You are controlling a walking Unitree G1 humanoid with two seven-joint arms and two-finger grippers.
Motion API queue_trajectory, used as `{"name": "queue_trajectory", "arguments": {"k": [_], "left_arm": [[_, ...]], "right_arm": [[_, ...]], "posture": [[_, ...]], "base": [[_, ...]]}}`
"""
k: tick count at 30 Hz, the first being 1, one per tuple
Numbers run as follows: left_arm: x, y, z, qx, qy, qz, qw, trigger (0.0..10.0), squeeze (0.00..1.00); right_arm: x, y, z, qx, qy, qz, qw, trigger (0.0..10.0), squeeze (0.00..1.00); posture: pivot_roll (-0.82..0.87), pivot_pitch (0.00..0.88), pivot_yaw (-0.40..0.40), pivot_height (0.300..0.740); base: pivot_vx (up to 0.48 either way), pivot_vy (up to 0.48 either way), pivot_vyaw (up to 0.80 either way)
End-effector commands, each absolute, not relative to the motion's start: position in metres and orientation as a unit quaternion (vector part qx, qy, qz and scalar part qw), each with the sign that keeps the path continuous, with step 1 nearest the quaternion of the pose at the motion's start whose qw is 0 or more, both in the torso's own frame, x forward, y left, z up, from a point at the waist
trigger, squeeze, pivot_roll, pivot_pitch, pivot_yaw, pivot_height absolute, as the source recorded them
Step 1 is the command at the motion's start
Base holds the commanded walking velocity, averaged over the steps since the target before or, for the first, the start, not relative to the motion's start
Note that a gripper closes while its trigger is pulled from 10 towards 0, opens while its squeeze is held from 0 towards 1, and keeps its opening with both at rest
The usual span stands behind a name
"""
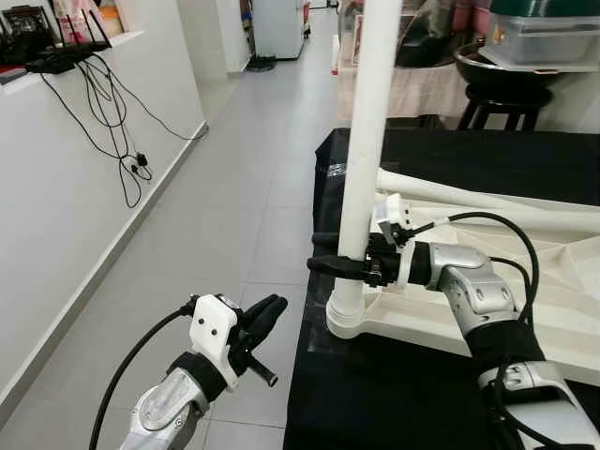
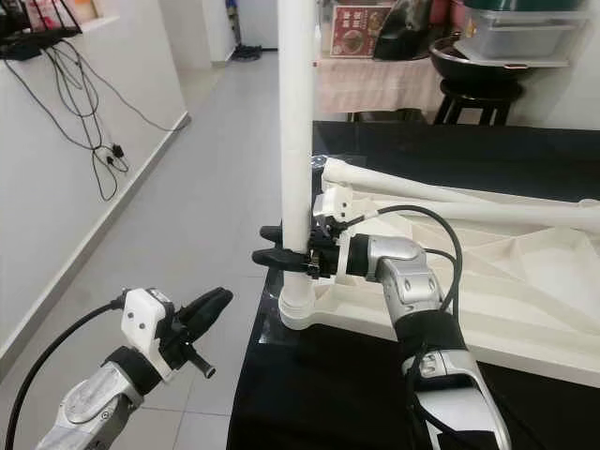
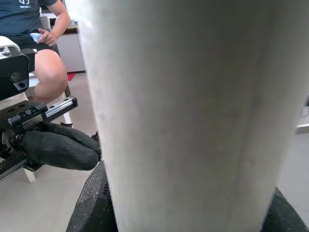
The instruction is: Building children table
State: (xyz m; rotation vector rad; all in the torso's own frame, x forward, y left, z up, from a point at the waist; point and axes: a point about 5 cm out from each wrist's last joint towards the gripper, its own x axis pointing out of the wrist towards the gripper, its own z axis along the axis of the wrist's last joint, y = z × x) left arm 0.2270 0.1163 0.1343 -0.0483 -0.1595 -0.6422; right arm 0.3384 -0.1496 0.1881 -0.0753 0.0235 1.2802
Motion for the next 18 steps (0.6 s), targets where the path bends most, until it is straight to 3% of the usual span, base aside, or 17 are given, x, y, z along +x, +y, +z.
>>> {"name": "queue_trajectory", "arguments": {"k": [1,4,5,6,8,9,12,18], "left_arm": [[0.227,0.117,0.132,-0.022,-0.073,-0.312,0.947,10.0,0.00],[0.226,0.120,0.133,-0.023,-0.074,-0.311,0.947,10.0,0.00],[0.226,0.120,0.133,-0.023,-0.074,-0.311,0.947,10.0,0.00],[0.226,0.122,0.133,-0.022,-0.075,-0.310,0.947,10.0,0.00],[0.226,0.122,0.133,-0.022,-0.075,-0.310,0.947,10.0,0.00],[0.227,0.123,0.134,-0.022,-0.076,-0.309,0.948,10.0,0.00],[0.228,0.124,0.133,-0.021,-0.076,-0.309,0.948,10.0,0.00],[0.229,0.124,0.134,-0.018,-0.078,-0.303,0.950,10.0,0.00]], "right_arm": [[0.335,-0.150,0.177,-0.035,0.028,0.584,0.811,0.0,0.00],[0.330,-0.149,0.163,-0.049,0.038,0.400,0.914,0.0,0.00],[0.330,-0.149,0.163,-0.049,0.038,0.400,0.914,0.0,0.00],[0.329,-0.144,0.158,0.006,0.019,0.255,0.967,0.0,0.00],[0.329,-0.144,0.158,0.006,0.019,0.255,0.967,0.0,0.00],[0.309,-0.124,0.130,0.001,0.071,0.224,0.972,0.0,0.00],[0.313,-0.119,0.131,0.022,0.058,0.201,0.978,0.0,0.00],[0.316,-0.113,0.129,-0.017,0.056,0.244,0.968,0.0,0.00]], "posture": [[-0.03,0.017,0.019,0.740],[-0.04,0.032,0.006,0.740],[-0.04,0.032,0.006,0.740],[-0.06,0.036,0.018,0.740],[-0.06,0.036,0.018,0.740],[-0.06,0.038,0.033,0.740],[-0.06,0.022,0.032,0.740],[-0.05,0.023,0.023,0.740]], "base": [[0.000,0.000,0.00],[0.000,0.000,0.00],[0.000,0.000,0.00],[0.000,0.000,0.00],[0.000,0.000,0.00],[0.000,0.000,0.00],[0.000,0.000,0.00],[0.000,0.000,0.00]]}}
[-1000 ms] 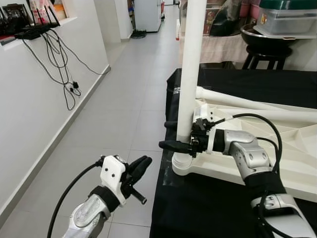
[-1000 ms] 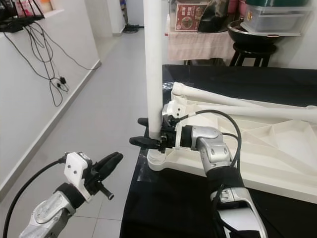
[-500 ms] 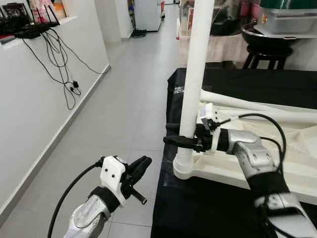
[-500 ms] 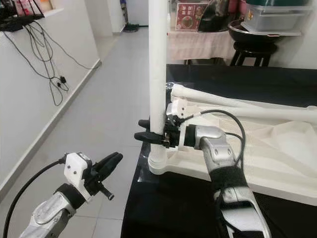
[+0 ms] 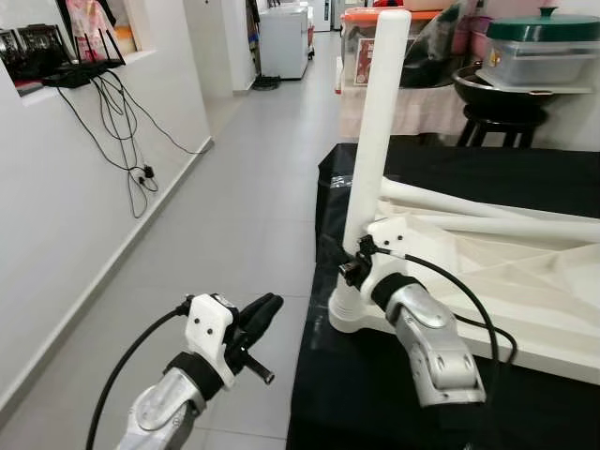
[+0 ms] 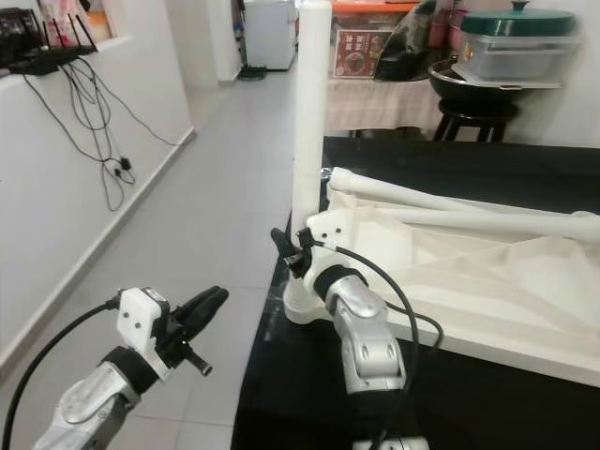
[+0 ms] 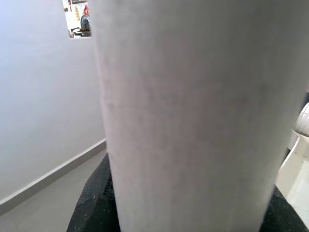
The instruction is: Building children table
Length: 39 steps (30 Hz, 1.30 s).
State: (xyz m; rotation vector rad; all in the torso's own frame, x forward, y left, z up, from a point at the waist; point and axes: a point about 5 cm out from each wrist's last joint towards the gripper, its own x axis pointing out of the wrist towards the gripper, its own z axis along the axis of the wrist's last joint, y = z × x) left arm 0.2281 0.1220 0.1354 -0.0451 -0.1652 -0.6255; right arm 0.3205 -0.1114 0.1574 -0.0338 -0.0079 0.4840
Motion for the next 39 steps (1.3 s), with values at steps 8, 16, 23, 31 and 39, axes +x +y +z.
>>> {"name": "queue_trajectory", "arguments": {"k": [8,16,23,31,39], "left_arm": [[0.230,0.123,0.133,-0.018,-0.076,-0.307,0.948,10.0,0.00],[0.231,0.123,0.133,-0.019,-0.075,-0.309,0.948,10.0,0.00],[0.232,0.123,0.132,-0.019,-0.074,-0.309,0.948,10.0,0.00],[0.231,0.120,0.131,-0.020,-0.070,-0.311,0.948,10.0,0.00],[0.231,0.119,0.129,-0.021,-0.068,-0.313,0.947,10.0,0.00]], "right_arm": [[0.313,-0.110,0.138,0.013,0.050,0.295,0.954,10.0,1.00],[0.323,-0.117,0.171,0.032,0.006,0.410,0.911,10.0,1.00],[0.338,-0.130,0.184,0.000,0.004,0.452,0.892,10.0,0.00],[0.352,-0.137,0.186,-0.023,0.040,0.573,0.818,4.7,0.00],[0.355,-0.141,0.186,-0.008,0.047,0.595,0.802,0.0,0.00]], "posture": [[-0.05,0.020,0.025,0.740],[-0.04,0.011,0.024,0.740],[-0.03,0.005,0.022,0.740],[0.00,0.000,0.019,0.740],[0.00,0.000,0.018,0.740]], "base": [[0.000,0.000,0.00],[0.000,0.000,0.00],[0.000,0.000,0.00],[0.000,0.000,0.00],[0.000,0.000,0.00]]}}
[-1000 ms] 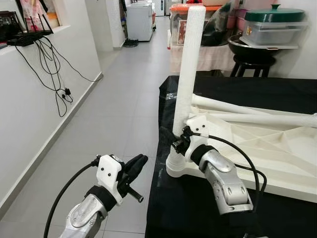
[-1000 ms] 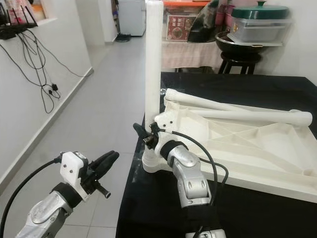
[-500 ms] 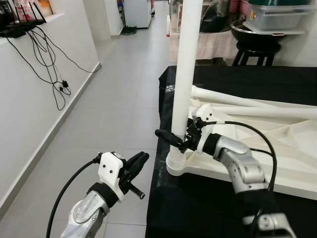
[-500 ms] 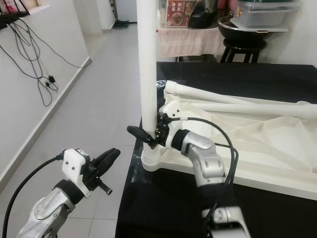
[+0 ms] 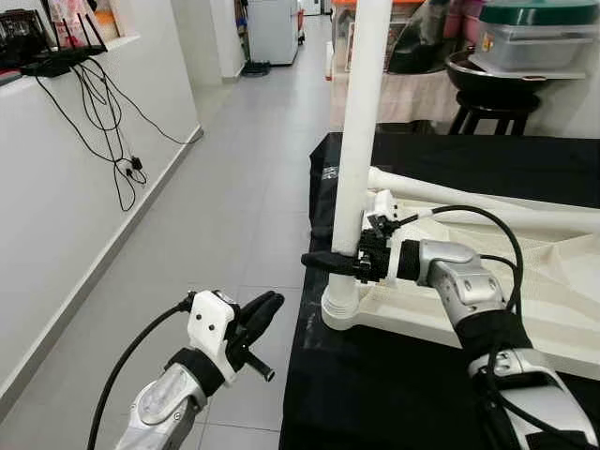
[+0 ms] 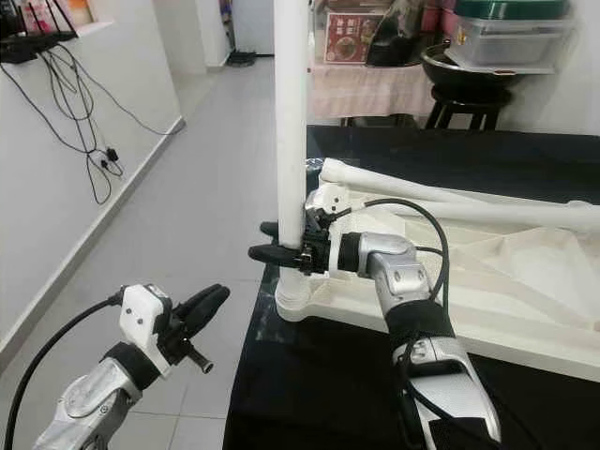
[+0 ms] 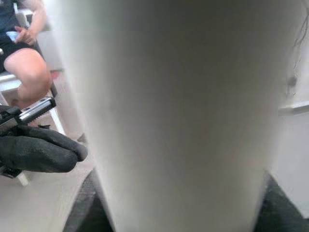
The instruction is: Building children table
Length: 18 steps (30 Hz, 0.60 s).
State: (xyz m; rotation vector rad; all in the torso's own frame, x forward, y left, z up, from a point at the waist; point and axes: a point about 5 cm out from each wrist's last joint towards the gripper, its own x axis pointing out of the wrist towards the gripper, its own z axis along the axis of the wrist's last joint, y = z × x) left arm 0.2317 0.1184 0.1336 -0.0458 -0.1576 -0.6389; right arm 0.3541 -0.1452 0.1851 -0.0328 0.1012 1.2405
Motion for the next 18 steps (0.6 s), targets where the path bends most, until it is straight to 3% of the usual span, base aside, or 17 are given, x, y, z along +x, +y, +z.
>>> {"name": "queue_trajectory", "arguments": {"k": [1,6,10,12,13,14,15,16,17,18], "left_arm": [[0.231,0.118,0.129,-0.021,-0.068,-0.313,0.947,10.0,0.00],[0.231,0.118,0.129,-0.022,-0.068,-0.314,0.947,10.0,0.00],[0.229,0.119,0.129,-0.024,-0.068,-0.315,0.946,10.0,0.00],[0.229,0.119,0.129,-0.024,-0.068,-0.315,0.946,10.0,0.00],[0.228,0.119,0.130,-0.024,-0.069,-0.314,0.947,10.0,0.00],[0.228,0.119,0.130,-0.024,-0.069,-0.314,0.947,10.0,0.00],[0.227,0.121,0.130,-0.023,-0.069,-0.313,0.947,10.0,0.00],[0.227,0.123,0.131,-0.022,-0.069,-0.312,0.947,10.0,0.00],[0.228,0.124,0.129,-0.018,-0.068,-0.311,0.948,10.0,0.00],[0.229,0.125,0.128,-0.015,-0.067,-0.310,0.948,10.0,0.00]], "right_arm": [[0.356,-0.142,0.185,-0.007,0.048,0.599,0.800,0.0,0.00],[0.357,-0.148,0.178,-0.009,0.051,0.588,0.807,0.0,0.00],[0.355,-0.154,0.163,-0.024,0.059,0.524,0.850,0.0,0.00],[0.355,-0.154,0.163,-0.024,0.059,0.524,0.850,0.0,0.00],[0.352,-0.153,0.153,-0.040,0.066,0.466,0.882,0.0,0.00],[0.352,-0.153,0.153,-0.040,0.066,0.466,0.882,0.0,0.00],[0.348,-0.146,0.143,0.005,0.056,0.299,0.952,0.0,0.00],[0.314,-0.126,0.119,-0.016,0.086,0.264,0.961,0.0,0.00],[0.299,-0.119,0.127,-0.076,0.045,0.252,0.964,0.0,0.00],[0.296,-0.115,0.130,-0.080,0.037,0.257,0.962,0.0,0.00]], "posture": [[0.00,0.000,0.018,0.740],[-0.01,0.000,0.017,0.740],[-0.01,0.000,0.008,0.740],[-0.01,0.000,0.008,0.740],[0.00,0.003,-0.004,0.740],[0.00,0.003,-0.004,0.740],[-0.01,0.009,-0.012,0.740],[-0.01,0.017,0.009,0.740],[-0.04,0.007,0.031,0.740],[-0.05,0.000,0.031,0.740]], "base": [[0.000,0.000,0.00],[0.000,0.000,0.00],[0.000,0.000,0.00],[0.000,0.000,0.00],[0.000,0.000,0.00],[0.000,0.000,0.00],[0.000,0.000,0.00],[0.000,0.000,0.00],[0.000,0.000,0.00],[0.000,0.000,0.00]]}}
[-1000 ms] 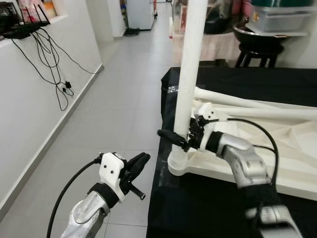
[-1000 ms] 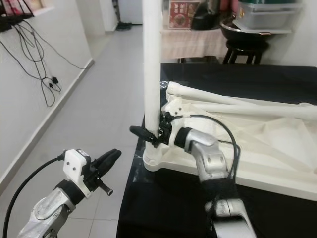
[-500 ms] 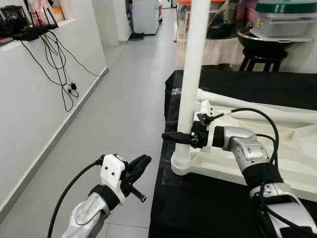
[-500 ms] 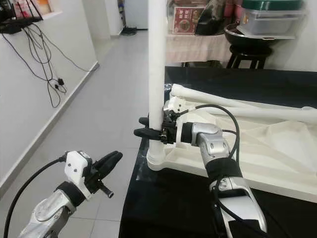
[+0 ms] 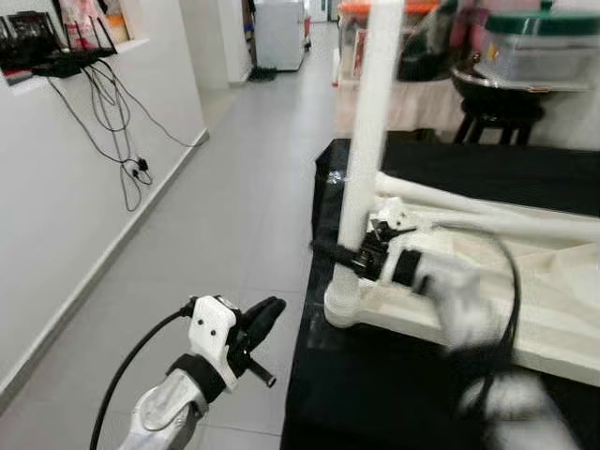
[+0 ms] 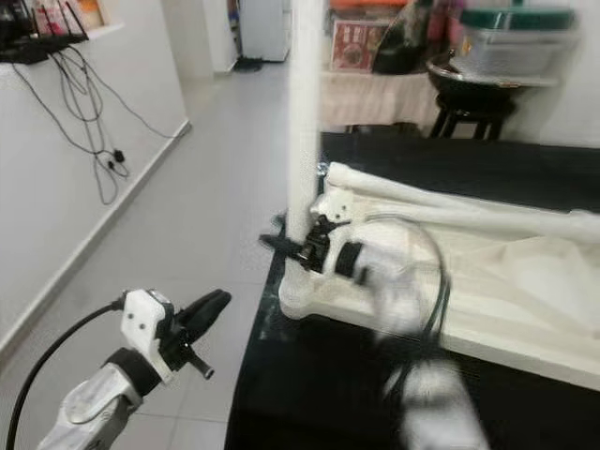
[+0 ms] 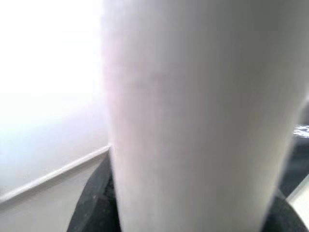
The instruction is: Building children table
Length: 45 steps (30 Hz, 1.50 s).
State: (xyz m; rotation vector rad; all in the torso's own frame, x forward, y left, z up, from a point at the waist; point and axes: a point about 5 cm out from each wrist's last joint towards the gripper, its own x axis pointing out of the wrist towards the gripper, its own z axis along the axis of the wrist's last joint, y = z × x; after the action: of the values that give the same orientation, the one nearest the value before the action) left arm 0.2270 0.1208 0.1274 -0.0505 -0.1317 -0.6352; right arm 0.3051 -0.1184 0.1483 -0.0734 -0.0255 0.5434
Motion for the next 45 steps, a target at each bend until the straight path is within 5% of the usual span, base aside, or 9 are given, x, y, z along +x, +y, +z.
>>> {"name": "queue_trajectory", "arguments": {"k": [1,7,10,13,14,23,24,35,45], "left_arm": [[0.229,0.124,0.128,-0.014,-0.067,-0.311,0.948,10.0,0.00],[0.233,0.122,0.128,-0.020,-0.065,-0.319,0.945,10.0,0.00],[0.235,0.123,0.129,-0.014,-0.071,-0.308,0.949,10.0,0.00],[0.237,0.121,0.129,-0.017,-0.071,-0.311,0.948,10.0,0.00],[0.237,0.121,0.129,-0.017,-0.071,-0.313,0.947,10.0,0.00],[0.238,0.119,0.128,-0.019,-0.069,-0.317,0.946,10.0,0.00],[0.239,0.119,0.128,-0.020,-0.069,-0.318,0.945,10.0,0.00],[0.239,0.120,0.128,-0.020,-0.068,-0.318,0.946,10.0,0.00],[0.238,0.119,0.128,-0.023,-0.066,-0.320,0.945,10.0,0.00]], "right_arm": [[0.301,-0.117,0.129,-0.067,0.047,0.263,0.961,0.0,0.00],[0.315,-0.119,0.117,-0.081,0.084,0.246,0.962,0.0,0.00],[0.317,-0.119,0.119,-0.092,0.076,0.246,0.962,10.0,0.00],[0.321,-0.126,0.125,-0.059,0.069,0.239,0.967,10.0,0.00],[0.323,-0.128,0.128,-0.056,0.064,0.243,0.966,10.0,1.00],[0.316,-0.114,0.164,0.019,0.007,0.413,0.911,10.0,0.79],[0.314,-0.116,0.166,0.004,0.013,0.480,0.877,10.0,0.00],[0.334,-0.128,0.175,-0.037,0.029,0.587,0.808,10.0,0.00],[0.340,-0.137,0.184,-0.021,0.036,0.632,0.774,0.0,0.00]], "posture": [[-0.04,0.000,0.015,0.740],[-0.04,0.000,0.010,0.740],[-0.03,0.000,0.006,0.740],[-0.04,0.000,0.010,0.740],[-0.04,0.000,0.010,0.740],[-0.05,0.000,0.022,0.740],[-0.05,0.000,0.022,0.740],[-0.03,0.000,0.024,0.740],[-0.03,0.000,0.024,0.740]], "base": [[0.000,0.000,0.00],[0.000,0.000,0.00],[0.000,0.000,0.00],[0.000,0.000,0.00],[0.000,0.000,0.00],[0.000,0.000,0.00],[0.000,0.000,0.00],[0.000,0.000,0.00],[0.000,0.000,0.00]]}}
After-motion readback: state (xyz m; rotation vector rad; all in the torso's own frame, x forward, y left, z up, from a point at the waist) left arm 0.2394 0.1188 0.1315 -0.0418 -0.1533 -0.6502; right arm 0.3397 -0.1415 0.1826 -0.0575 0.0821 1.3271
